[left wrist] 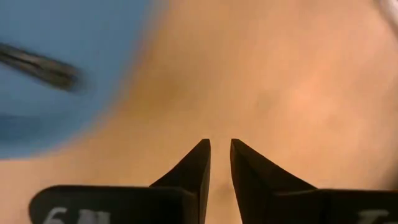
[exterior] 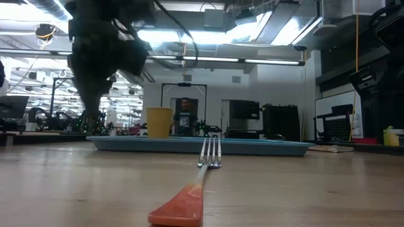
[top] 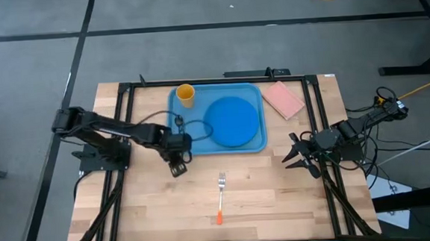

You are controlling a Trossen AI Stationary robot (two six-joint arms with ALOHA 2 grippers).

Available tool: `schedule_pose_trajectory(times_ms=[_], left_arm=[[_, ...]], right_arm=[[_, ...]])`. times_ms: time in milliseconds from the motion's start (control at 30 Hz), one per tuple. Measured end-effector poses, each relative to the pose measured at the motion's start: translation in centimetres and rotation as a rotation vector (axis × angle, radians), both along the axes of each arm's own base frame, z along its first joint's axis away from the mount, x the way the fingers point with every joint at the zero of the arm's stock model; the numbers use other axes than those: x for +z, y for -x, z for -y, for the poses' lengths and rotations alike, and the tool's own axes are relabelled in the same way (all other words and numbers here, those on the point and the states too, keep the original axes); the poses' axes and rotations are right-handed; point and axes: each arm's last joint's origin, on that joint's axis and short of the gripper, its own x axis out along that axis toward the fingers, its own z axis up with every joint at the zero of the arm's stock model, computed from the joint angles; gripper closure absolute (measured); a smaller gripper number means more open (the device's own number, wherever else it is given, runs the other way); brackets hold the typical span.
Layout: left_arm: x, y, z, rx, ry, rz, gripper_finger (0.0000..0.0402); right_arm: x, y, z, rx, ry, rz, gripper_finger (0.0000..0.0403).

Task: Pick and place plate/cup/fork/spoon on tray
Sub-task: Put the orange fork on the blue tray to the right of the blue plate

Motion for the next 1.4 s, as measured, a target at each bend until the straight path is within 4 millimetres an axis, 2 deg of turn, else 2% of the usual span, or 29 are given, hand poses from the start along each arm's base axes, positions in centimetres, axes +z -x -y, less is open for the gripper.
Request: schedule_pose_trajectory(times_ms=[133,233,367,467,633,733,867,1067,1233,1400], left_arm=[[1.2,1.5,-0.4,-0.169,-0.097,0.261,0.0346],[1.5,3.3,-1.6,-0.255,-0.119,0.538,0.0346],[-0.8,7.2,-3.4,-0.193,-0.142,0.681,0.0346],[-2.6,9.6,-4.4,-0.084,-0.173,0.789,0.0346],[-3.6,11.9,-5.0,-0.001,-0.256,1.040,0.0346],[-5.0,13.0,-5.0,0.109,-0.315,1.036,0.0347],[-5.0,13.5,-4.8,0.152,-0.347,1.013,0.0347],[-4.3,13.7,-3.9,0.078,-0.384,1.091,0.0347],[-5.3,14.2,-3.1,0.092,-0.387,0.976,0.0347],[-4.9,14.4,-2.7,0.035,-0.438,1.026,0.0347]], right_arm=[[0.1,0.0,0.0,-0.001,-0.004,0.005,0.0276],[0.1,0.0,0.0,-0.001,-0.005,0.009,0.0276],[0.1,0.0,0.0,-0.002,-0.007,0.011,0.0276],[0.1,0.0,0.0,-0.001,-0.008,0.013,0.0276],[0.2,0.0,0.0,-0.004,-0.015,0.023,0.0276],[0.2,0.0,0.0,-0.019,-0.044,0.011,0.0276],[0.2,0.0,0.0,-0.037,-0.076,-0.004,0.0276],[0.3,-0.1,0.0,-0.037,-0.078,0.000,0.0276],[0.3,-0.1,0.0,-0.038,-0.082,0.002,0.0276],[0.3,-0.1,0.0,-0.049,-0.104,-0.007,0.0276]])
